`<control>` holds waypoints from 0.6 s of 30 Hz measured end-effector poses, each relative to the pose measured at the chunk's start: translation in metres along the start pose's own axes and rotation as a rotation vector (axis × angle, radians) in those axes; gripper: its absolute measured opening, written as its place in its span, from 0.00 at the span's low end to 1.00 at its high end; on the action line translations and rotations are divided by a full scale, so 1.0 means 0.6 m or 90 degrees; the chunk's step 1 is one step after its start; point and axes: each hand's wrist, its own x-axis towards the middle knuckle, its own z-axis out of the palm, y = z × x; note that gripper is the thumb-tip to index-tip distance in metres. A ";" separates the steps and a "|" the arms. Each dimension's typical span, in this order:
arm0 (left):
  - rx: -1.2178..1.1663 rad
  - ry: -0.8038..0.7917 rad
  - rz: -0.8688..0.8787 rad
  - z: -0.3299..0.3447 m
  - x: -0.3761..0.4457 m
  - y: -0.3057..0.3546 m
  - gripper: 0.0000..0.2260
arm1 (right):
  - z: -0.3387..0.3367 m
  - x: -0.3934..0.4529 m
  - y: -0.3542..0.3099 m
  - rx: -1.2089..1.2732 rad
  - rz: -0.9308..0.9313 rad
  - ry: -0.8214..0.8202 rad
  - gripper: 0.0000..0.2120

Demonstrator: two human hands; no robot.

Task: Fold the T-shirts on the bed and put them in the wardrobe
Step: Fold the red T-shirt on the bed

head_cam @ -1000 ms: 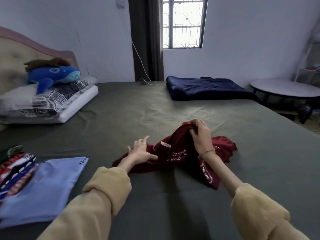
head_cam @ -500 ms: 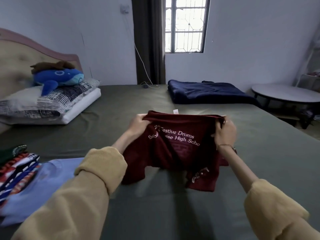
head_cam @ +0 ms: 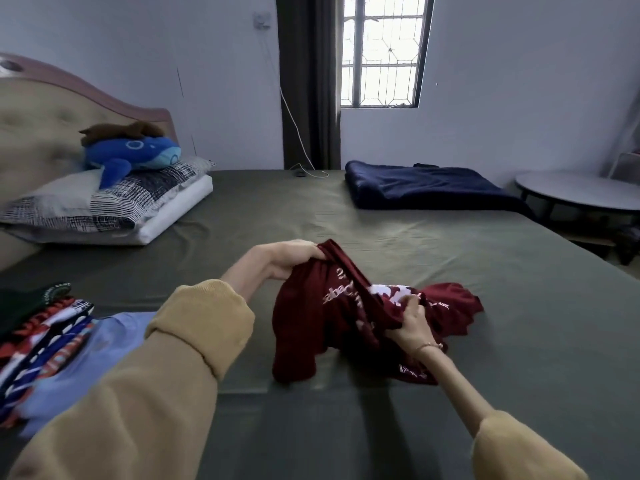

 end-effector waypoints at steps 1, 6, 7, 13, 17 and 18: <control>-0.076 -0.014 0.015 0.003 -0.006 0.011 0.11 | 0.002 0.000 -0.005 0.041 0.010 0.067 0.29; -0.350 0.006 0.136 -0.001 -0.016 0.059 0.13 | -0.017 0.018 -0.031 0.175 -0.045 0.094 0.16; -0.392 0.038 0.151 -0.009 -0.014 0.059 0.13 | -0.021 0.020 -0.037 0.174 -0.075 0.069 0.15; -0.441 0.274 0.064 -0.099 0.016 -0.066 0.15 | 0.006 0.012 -0.035 -0.006 -0.272 0.027 0.30; -0.049 0.383 -0.193 -0.138 0.034 -0.209 0.09 | 0.059 0.008 0.004 -0.260 -0.291 -0.050 0.14; 0.072 0.426 -0.230 -0.144 0.041 -0.238 0.10 | 0.069 0.005 0.006 -0.367 -0.237 -0.102 0.14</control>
